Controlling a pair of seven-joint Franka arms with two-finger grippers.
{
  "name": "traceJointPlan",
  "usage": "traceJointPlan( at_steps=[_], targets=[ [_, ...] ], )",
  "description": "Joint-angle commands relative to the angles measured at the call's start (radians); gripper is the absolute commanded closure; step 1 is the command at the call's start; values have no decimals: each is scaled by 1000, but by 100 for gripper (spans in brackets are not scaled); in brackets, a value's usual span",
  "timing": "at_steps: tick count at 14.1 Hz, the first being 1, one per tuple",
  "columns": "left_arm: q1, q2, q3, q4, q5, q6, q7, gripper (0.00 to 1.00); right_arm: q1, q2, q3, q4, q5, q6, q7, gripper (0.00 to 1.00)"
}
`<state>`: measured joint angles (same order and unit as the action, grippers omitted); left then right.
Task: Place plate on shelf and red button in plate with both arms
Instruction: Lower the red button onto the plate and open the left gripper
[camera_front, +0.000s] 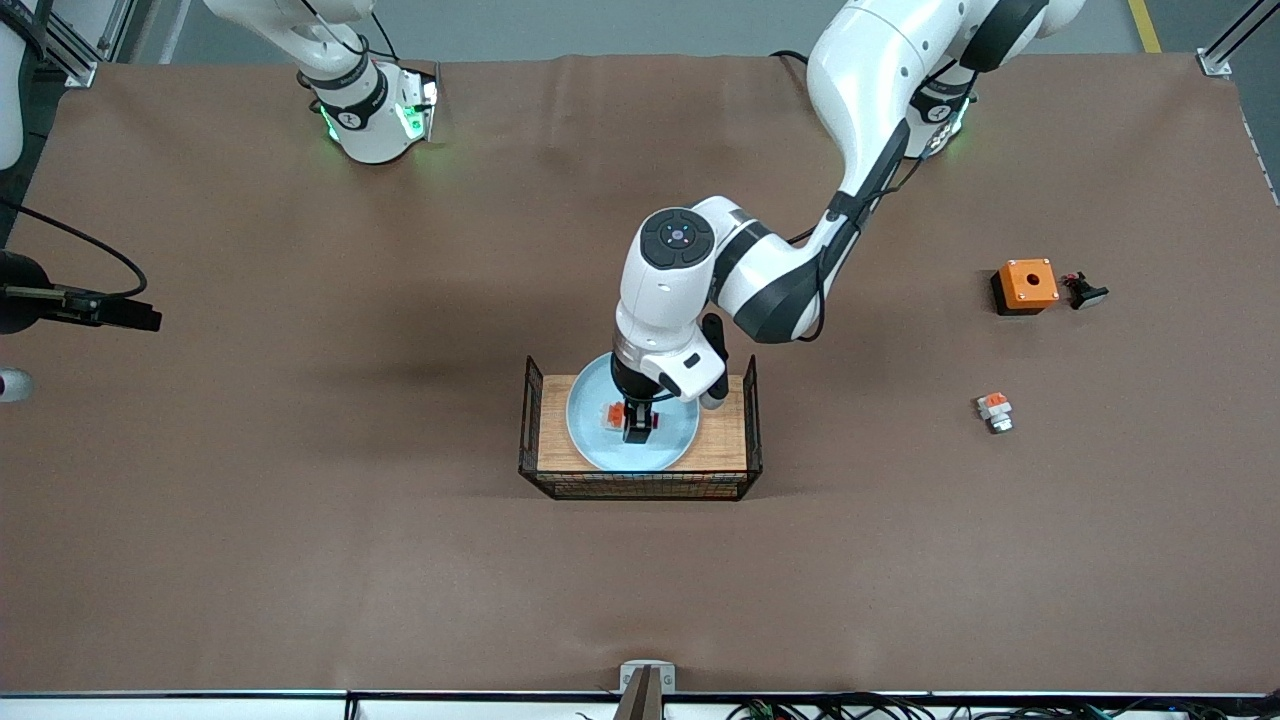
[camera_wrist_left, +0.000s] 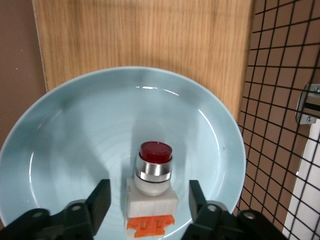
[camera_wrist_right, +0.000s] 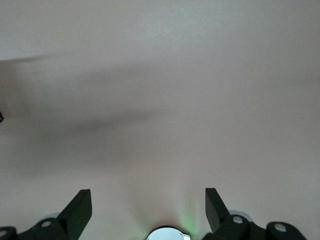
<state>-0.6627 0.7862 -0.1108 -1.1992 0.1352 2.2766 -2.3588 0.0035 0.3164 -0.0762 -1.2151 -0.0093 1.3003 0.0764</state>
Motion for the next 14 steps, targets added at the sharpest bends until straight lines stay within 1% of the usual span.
traceJointPlan(
  at_steps=[1,2,4,8,10,11,12,14],
  targets=[
    [-5,-31,14,16,21,-38,3,1,-17,-16,13,8,-11,-1,-3,0],
    [0,-44,11,16,20,-58,4,1,-19,-23,13,8,-8,-6,-4,0],
    [3,-100,11,16,20,-112,33,1,-19,-27,15,9,-5,-7,-6,0],
    [8,-205,11,15,21,-306,174,1,-19,-51,16,29,18,-39,-6,0],
    [14,-275,10,15,23,-418,278,1,-19,-95,15,28,35,-47,2,0],
    [31,-318,10,12,9,-477,365,1,-16,-120,16,22,34,-47,3,0],
    [52,-356,8,7,6,-550,433,1,-14,-129,18,16,34,-53,2,0],
    [110,-409,3,6,-34,-632,565,0,-13,-143,21,13,34,-67,0,0]
  ],
)
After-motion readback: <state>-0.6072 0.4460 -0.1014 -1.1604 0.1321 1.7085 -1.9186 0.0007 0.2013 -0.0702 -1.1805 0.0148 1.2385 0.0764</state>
